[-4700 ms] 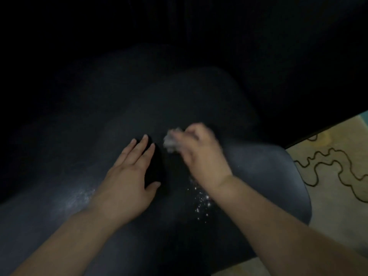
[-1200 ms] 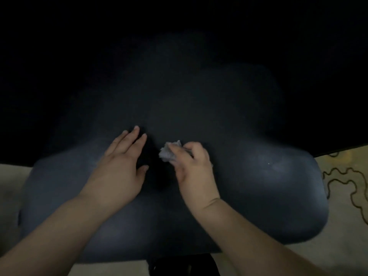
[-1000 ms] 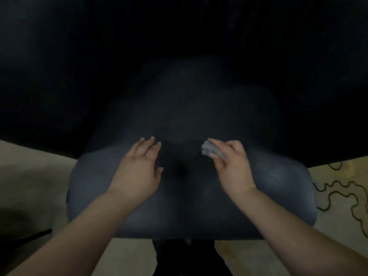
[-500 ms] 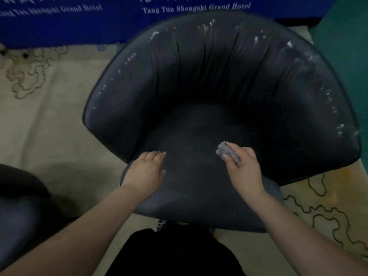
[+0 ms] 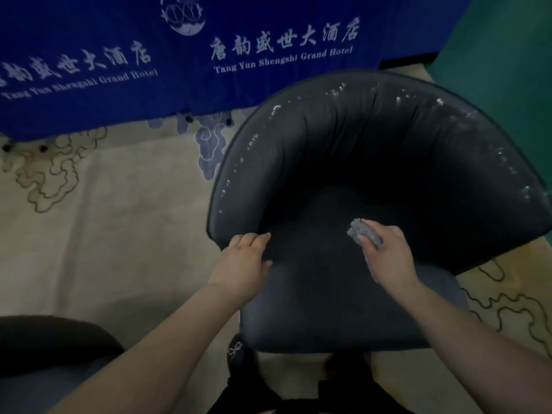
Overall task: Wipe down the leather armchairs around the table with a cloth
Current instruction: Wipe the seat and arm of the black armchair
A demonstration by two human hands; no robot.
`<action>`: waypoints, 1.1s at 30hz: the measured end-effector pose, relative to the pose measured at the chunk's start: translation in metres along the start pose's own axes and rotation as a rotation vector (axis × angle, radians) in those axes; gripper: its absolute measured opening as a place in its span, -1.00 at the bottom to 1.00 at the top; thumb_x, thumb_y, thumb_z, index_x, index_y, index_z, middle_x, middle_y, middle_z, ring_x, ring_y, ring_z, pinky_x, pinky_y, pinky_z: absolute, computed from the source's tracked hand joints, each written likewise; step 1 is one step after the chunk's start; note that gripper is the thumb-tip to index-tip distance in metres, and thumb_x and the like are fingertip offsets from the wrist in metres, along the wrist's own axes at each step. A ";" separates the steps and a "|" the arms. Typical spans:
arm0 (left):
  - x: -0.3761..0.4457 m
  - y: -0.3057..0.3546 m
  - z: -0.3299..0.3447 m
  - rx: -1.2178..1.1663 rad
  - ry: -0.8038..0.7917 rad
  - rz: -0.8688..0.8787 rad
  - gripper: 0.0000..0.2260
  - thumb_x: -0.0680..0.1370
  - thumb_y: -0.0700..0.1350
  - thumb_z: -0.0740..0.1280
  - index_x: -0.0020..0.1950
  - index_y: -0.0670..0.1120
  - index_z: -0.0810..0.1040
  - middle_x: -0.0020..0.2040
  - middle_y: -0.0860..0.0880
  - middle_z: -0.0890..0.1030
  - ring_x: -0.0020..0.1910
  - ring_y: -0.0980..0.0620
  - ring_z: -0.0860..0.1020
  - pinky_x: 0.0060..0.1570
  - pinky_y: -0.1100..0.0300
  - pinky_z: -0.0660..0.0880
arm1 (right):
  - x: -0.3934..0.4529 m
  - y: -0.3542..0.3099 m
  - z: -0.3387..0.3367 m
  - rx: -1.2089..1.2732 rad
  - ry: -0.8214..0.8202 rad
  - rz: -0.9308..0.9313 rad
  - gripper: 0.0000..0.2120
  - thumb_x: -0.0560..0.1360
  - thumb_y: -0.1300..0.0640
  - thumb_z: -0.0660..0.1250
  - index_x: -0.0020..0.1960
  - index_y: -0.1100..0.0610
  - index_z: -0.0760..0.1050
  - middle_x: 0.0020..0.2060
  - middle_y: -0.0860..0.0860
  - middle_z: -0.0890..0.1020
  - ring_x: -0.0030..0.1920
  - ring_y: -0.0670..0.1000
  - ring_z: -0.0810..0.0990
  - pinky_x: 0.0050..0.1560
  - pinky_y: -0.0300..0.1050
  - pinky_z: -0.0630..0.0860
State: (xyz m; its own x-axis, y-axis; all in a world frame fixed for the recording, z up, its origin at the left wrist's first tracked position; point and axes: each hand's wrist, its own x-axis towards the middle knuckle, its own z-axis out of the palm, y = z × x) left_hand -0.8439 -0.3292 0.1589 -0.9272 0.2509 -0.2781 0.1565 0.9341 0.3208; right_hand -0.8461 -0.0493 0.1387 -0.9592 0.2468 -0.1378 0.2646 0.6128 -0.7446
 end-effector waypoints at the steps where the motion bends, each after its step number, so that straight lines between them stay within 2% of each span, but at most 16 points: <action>1: 0.000 -0.009 -0.009 -0.003 0.004 0.023 -0.47 0.60 0.01 0.24 0.54 -0.05 0.21 0.41 -0.03 0.36 0.38 -0.06 0.27 0.42 0.12 0.19 | -0.005 -0.009 0.006 0.002 0.034 0.008 -0.68 0.53 0.11 0.31 0.28 -0.03 0.48 -0.02 -0.06 0.42 -0.10 -0.28 0.44 -0.09 -0.59 0.24; 6: -0.004 -0.057 -0.052 -0.030 0.031 0.065 -0.49 0.57 -0.06 0.30 0.51 -0.08 0.29 0.38 -0.09 0.39 0.36 -0.10 0.32 0.38 0.16 0.19 | -0.029 -0.051 0.038 0.043 0.108 0.054 -0.67 0.53 0.13 0.31 0.29 0.02 0.49 0.02 -0.02 0.44 -0.12 -0.24 0.40 0.00 -0.45 0.25; 10: -0.004 -0.082 -0.076 -0.083 0.054 -0.017 -0.50 0.57 -0.05 0.31 0.50 -0.06 0.30 0.36 -0.08 0.39 0.36 -0.10 0.31 0.38 0.13 0.22 | -0.038 -0.075 0.052 0.060 0.092 0.033 -0.68 0.53 0.11 0.30 0.29 -0.01 0.49 0.00 -0.05 0.43 -0.11 -0.28 0.44 -0.11 -0.66 0.23; 15: 0.003 -0.098 -0.081 -0.082 0.078 -0.078 -0.52 0.57 -0.04 0.32 0.48 -0.01 0.32 0.36 -0.06 0.38 0.34 -0.09 0.30 0.34 0.15 0.22 | -0.028 -0.096 0.065 0.124 0.064 -0.008 -0.69 0.53 0.12 0.32 0.26 -0.03 0.50 -0.03 -0.09 0.43 -0.05 -0.20 0.49 -0.09 -0.65 0.24; 21: 0.024 -0.110 -0.076 -0.061 0.059 -0.044 -0.51 0.56 -0.04 0.34 0.47 -0.05 0.34 0.38 -0.08 0.37 0.37 -0.11 0.29 0.37 0.12 0.19 | -0.013 -0.113 0.082 0.127 0.076 -0.073 -0.68 0.51 0.13 0.34 0.26 -0.02 0.51 -0.05 -0.10 0.43 -0.06 -0.24 0.46 -0.04 -0.63 0.25; 28: 0.082 -0.144 -0.097 -0.108 -0.009 0.026 -0.49 0.55 -0.04 0.35 0.49 -0.01 0.33 0.43 -0.09 0.32 0.41 -0.11 0.28 0.38 0.11 0.21 | 0.012 -0.137 0.122 0.147 0.103 0.006 -0.66 0.51 0.10 0.34 0.27 -0.04 0.49 -0.06 -0.16 0.42 -0.04 -0.26 0.46 -0.06 -0.64 0.25; 31: 0.112 -0.166 -0.103 -0.111 -0.081 0.088 -0.46 0.55 -0.02 0.35 0.50 0.00 0.30 0.47 -0.08 0.28 0.43 -0.09 0.29 0.38 0.14 0.22 | 0.026 -0.152 0.145 0.174 0.180 0.115 -0.66 0.51 0.09 0.33 0.27 -0.06 0.49 -0.05 -0.15 0.43 -0.04 -0.27 0.46 -0.07 -0.65 0.25; 33: 0.130 -0.176 -0.105 -0.121 -0.127 0.155 -0.43 0.54 -0.02 0.36 0.52 0.00 0.27 0.50 -0.09 0.24 0.44 -0.07 0.28 0.34 0.22 0.20 | 0.028 -0.162 0.162 0.199 0.248 0.189 -0.67 0.51 0.09 0.34 0.27 -0.06 0.49 -0.04 -0.14 0.44 -0.04 -0.29 0.46 -0.07 -0.64 0.25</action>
State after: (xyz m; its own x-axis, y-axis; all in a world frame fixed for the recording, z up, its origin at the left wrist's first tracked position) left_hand -1.0277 -0.4880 0.1618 -0.8439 0.4261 -0.3258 0.2447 0.8464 0.4731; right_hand -0.9324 -0.2634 0.1492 -0.8356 0.5309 -0.1413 0.3873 0.3869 -0.8368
